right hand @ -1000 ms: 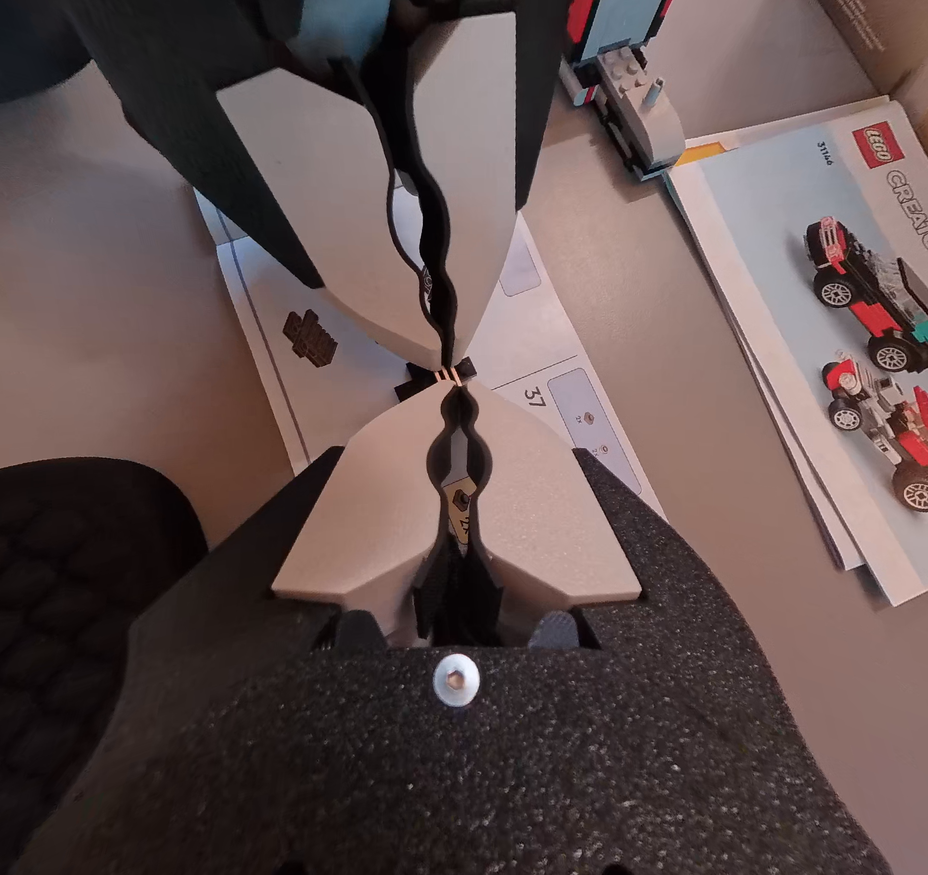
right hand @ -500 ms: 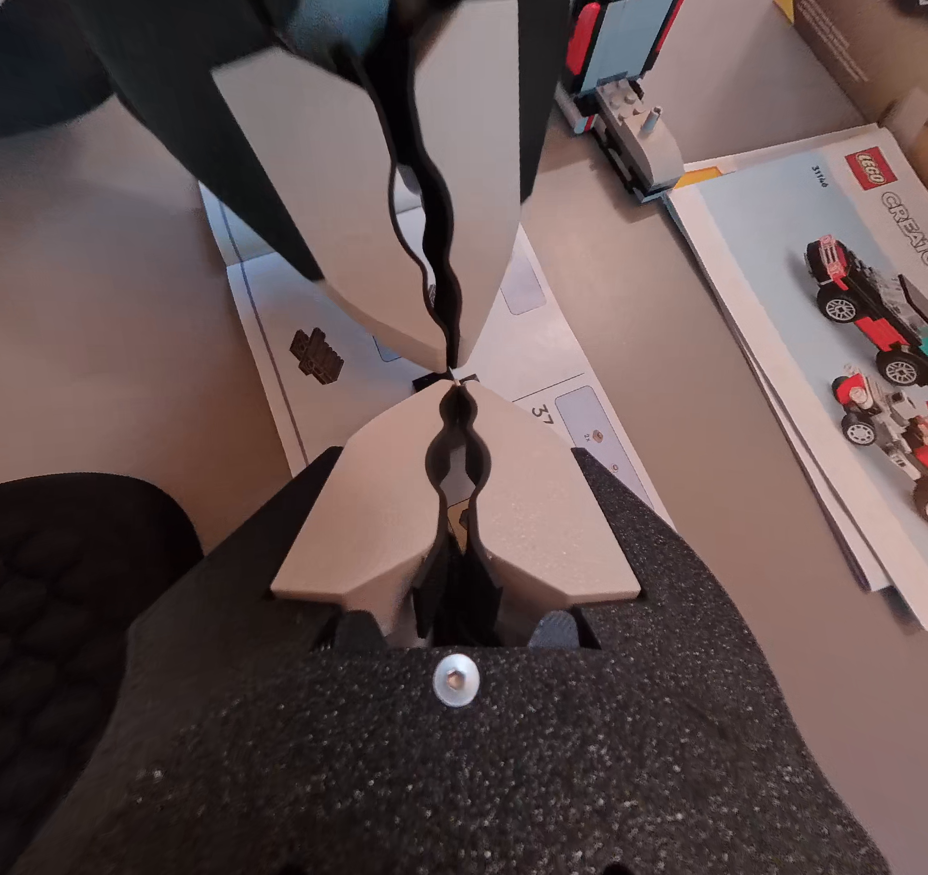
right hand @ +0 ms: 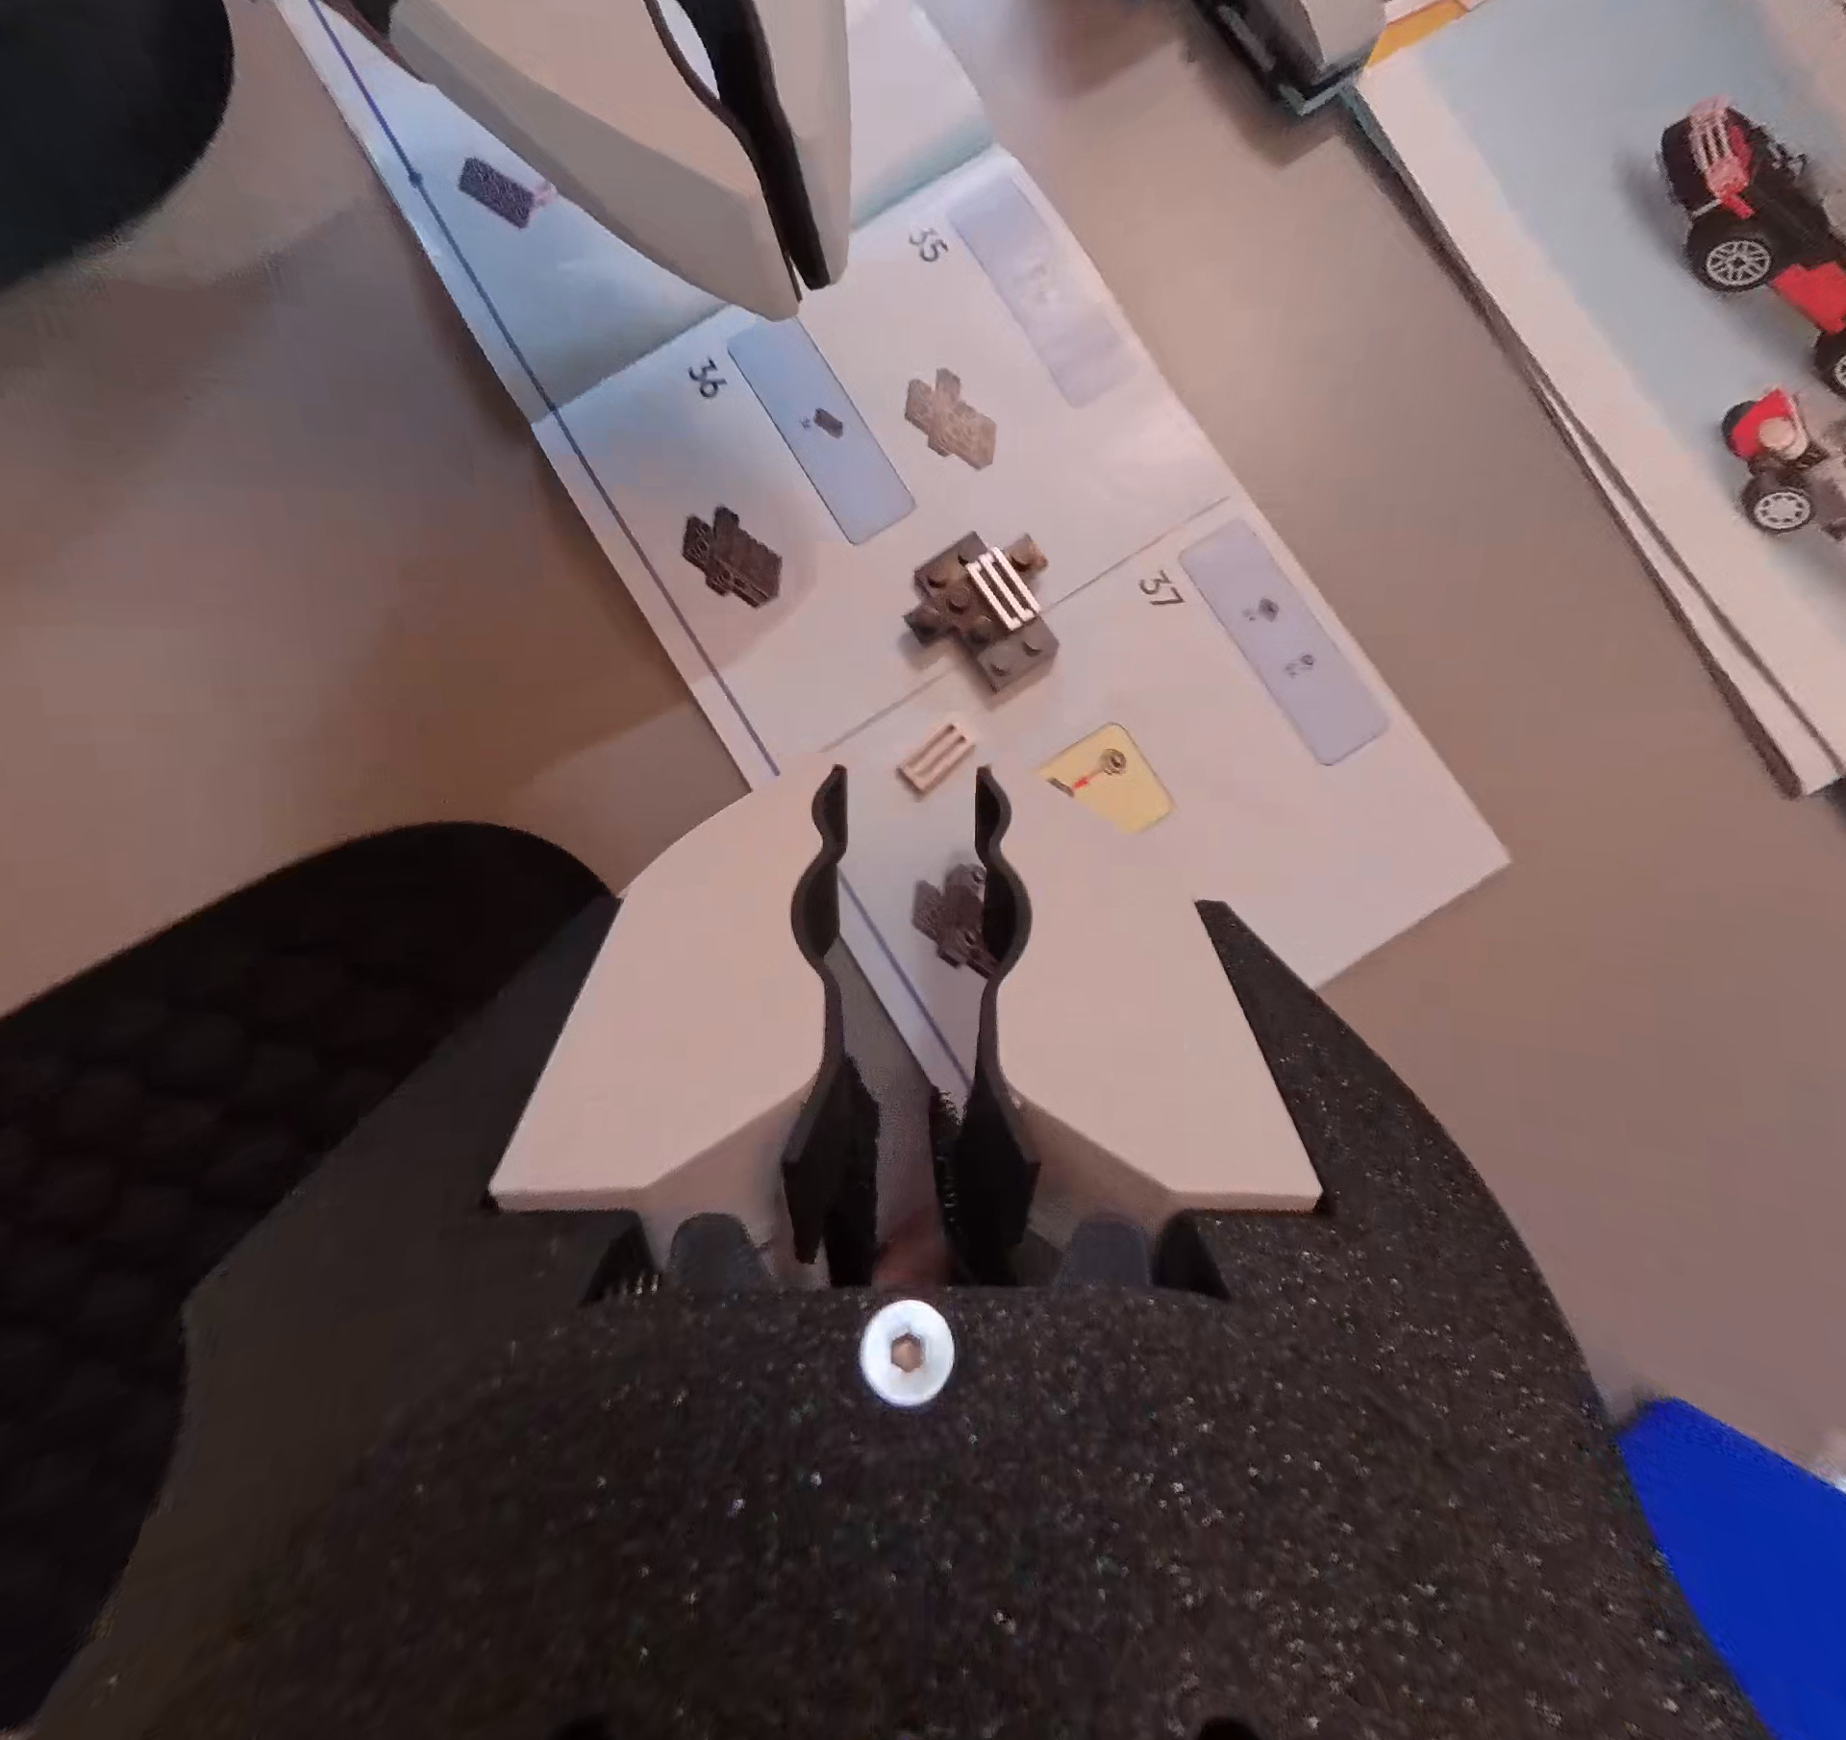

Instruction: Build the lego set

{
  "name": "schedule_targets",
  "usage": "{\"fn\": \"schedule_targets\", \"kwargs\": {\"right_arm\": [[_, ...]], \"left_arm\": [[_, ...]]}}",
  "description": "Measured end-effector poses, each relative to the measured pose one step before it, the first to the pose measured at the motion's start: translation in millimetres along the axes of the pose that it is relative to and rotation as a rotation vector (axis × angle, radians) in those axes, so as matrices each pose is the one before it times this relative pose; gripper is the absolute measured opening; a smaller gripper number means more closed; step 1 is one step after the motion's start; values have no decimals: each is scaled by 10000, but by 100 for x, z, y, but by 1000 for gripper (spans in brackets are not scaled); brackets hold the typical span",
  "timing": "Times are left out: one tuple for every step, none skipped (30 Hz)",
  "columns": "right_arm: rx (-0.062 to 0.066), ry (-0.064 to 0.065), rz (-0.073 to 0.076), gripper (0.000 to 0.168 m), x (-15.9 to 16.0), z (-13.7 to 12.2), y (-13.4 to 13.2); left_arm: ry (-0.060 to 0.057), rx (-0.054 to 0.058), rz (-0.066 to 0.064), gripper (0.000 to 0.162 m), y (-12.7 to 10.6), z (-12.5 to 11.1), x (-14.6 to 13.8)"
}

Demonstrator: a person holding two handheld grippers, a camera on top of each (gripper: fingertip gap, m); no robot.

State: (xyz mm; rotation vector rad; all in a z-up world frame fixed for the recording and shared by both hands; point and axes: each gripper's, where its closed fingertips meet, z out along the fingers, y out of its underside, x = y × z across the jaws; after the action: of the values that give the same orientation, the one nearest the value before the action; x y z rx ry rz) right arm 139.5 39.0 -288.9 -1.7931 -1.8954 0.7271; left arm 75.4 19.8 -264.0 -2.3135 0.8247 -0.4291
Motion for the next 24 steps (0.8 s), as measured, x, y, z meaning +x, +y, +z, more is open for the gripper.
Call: {"fn": "schedule_targets", "kwargs": {"right_arm": [[67, 153, 157, 25, -146, 269, -56], [-120, 245, 166, 23, 136, 200, 237], [-137, 236, 148, 22, 230, 156, 273], [25, 163, 177, 20, 190, 154, 49], [104, -23, 225, 17, -36, 168, -54], [36, -85, 230, 17, -99, 167, 17], [-32, 24, 172, 17, 77, 142, 124], [-59, 1, 39, 18, 12, 129, 147], [-51, -84, -50, 18, -136, 154, 123], [94, 23, -40, 17, -1, 61, -108], [-13, 67, -15, 15, 107, 53, 2], [-23, 114, -74, 12, 190, 17, 20], [-29, 104, -141, 8, 144, 11, 19], [-35, 9, -181, 8, 8, -4, 9], [-48, -14, -142, 8, -19, -13, 22], [-38, -28, -124, 8, -9, -32, 24], [-25, -40, -110, 8, -13, -40, 30], [-10, -50, -117, 8, -12, -77, 23], [27, -52, -136, 8, -21, -115, -25], [55, -56, -67, 8, -16, -152, -54], [84, -75, -3, 8, -19, -184, -107], [99, -88, 11, 8, -47, -173, -115], [74, -29, 26, 8, 27, -169, -80], [40, 66, 39, 8, 142, -157, -34]], "left_arm": [[-75, 75, -93, 4, 225, -175, -105], [-79, 76, -99, 5, 155, -166, -181], [-75, 96, -95, 5, 88, -165, -236], [-54, 152, -82, 6, -32, -146, -258], [0, 221, -60, 6, -149, -109, -210], [52, 269, -60, 6, -204, -54, -153], [49, 262, -121, 7, -194, -8, -157], [42, 215, -157, 7, -132, -2, -179], [40, 162, -131, 7, -70, -16, -143], [3, 112, -82, 7, -18, -45, -161], [-47, 78, -31, 7, 4, -91, -179], [-60, 70, 3, 7, 11, -82, -169], [-41, 71, 7, 7, 0, -60, -102], [-5, 68, 2, 7, 2, -6, -28], [34, 36, 5, 7, 46, 44, 72], [39, -15, 13, 7, 127, 94, 95], [14, -71, 36, 7, 182, 116, 73], [-3, -120, 70, 7, 254, 122, 40], [4, -131, 81, 7, 245, 108, 52], [15, -91, 55, 7, 185, 104, 43], [30, -49, 20, 7, 122, 90, 53], [25, -26, -4, 7, 94, 67, 40], [6, -20, -5, 7, 77, 48, 3], [-9, -39, 13, 7, 98, 40, -22]]}}
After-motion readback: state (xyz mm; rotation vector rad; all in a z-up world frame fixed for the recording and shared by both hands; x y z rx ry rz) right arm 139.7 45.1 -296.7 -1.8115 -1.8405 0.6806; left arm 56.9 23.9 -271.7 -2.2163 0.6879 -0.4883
